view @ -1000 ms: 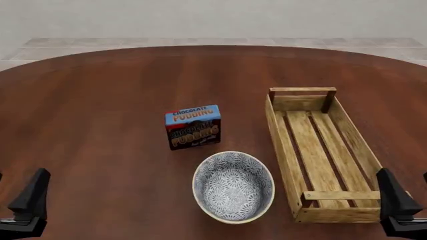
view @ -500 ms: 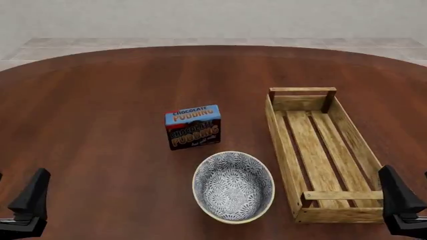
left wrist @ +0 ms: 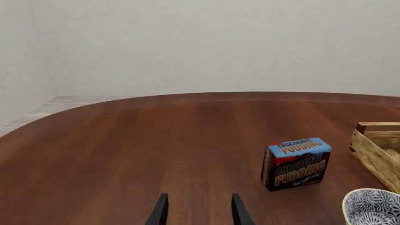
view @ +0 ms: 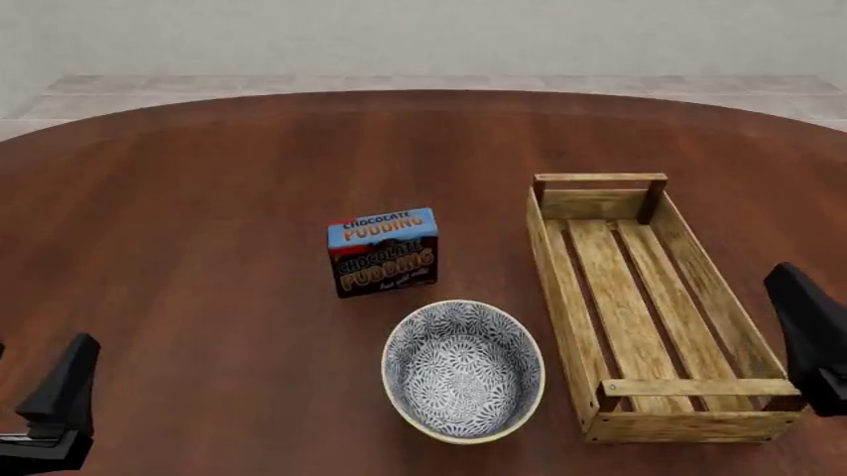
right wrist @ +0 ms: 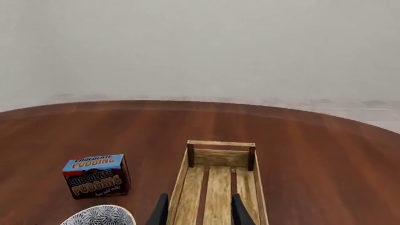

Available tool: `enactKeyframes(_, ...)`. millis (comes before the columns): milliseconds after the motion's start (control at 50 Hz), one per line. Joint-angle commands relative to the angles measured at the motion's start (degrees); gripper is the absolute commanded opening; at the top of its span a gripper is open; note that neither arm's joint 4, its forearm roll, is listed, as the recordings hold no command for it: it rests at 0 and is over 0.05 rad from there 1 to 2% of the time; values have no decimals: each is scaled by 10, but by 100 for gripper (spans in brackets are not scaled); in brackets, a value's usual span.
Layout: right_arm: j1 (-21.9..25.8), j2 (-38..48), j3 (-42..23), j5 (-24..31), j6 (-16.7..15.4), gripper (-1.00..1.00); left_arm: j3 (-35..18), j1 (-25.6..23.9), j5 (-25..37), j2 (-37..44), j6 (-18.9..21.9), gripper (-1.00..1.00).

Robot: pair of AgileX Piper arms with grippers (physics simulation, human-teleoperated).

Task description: Pick up the bowl on the left and put it in the tray.

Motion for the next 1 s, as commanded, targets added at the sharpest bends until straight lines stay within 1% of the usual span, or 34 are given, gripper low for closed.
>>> enactKeyframes(20,61,42,-99,44,-24,100,0,0,0,0,0,100)
enactKeyframes(220,142,108,-140,45,-12,100,0,0,0,0,0,100)
enactKeyframes(260,147,112,-145,45,-22,100,0,0,0,0,0,100)
enactKeyframes(300,151,116,-146,44,-23,100,0,0,0,0,0,100)
enactKeyframes(320,172,129,-149,44,-19,100,0,0,0,0,0,100)
enactKeyframes(360,176,133,-149,43,-22,100,0,0,0,0,0,100)
enactKeyframes(420,198,143,-149,42,-26,100,0,0,0,0,0,100)
enactKeyframes(480,233,159,-147,39,-31,100,0,0,0,0,0,100)
enactKeyframes(520,255,167,-144,36,-39,100,0,0,0,0,0,100)
enactKeyframes(560,262,170,-138,31,-65,100,0,0,0,0,0,100)
enactKeyframes(640,279,177,-134,27,-70,100,0,0,0,0,0,100)
enactKeyframes(680,295,188,-128,18,-81,100,0,0,0,0,0,100)
enactKeyframes(700,298,189,-121,11,-94,100,0,0,0,0,0,100)
enactKeyframes(720,308,194,-116,4,-101,100,0,0,0,0,0,100)
enactKeyframes(760,329,212,-105,-11,-105,100,0,0,0,0,0,100)
enactKeyframes(800,348,228,-96,-25,-114,100,0,0,0,0,0,100)
enactKeyframes(820,364,242,-89,-36,-122,100,0,0,0,0,0,100)
enactKeyframes(840,364,243,-89,-36,-122,100,0,0,0,0,0,100)
enactKeyframes(860,366,248,-85,-43,-129,100,0,0,0,0,0,100)
enactKeyframes(900,374,254,-85,-46,-128,100,0,0,0,0,0,100)
enactKeyframes(940,367,256,-77,-53,-149,100,0,0,0,0,0,100)
enactKeyframes(960,380,264,-79,-54,-135,100,0,0,0,0,0,100)
enactKeyframes(980,389,273,-79,-57,-129,100,0,0,0,0,0,100)
enactKeyframes(1000,385,272,-74,-62,-137,100,0,0,0,0,0,100)
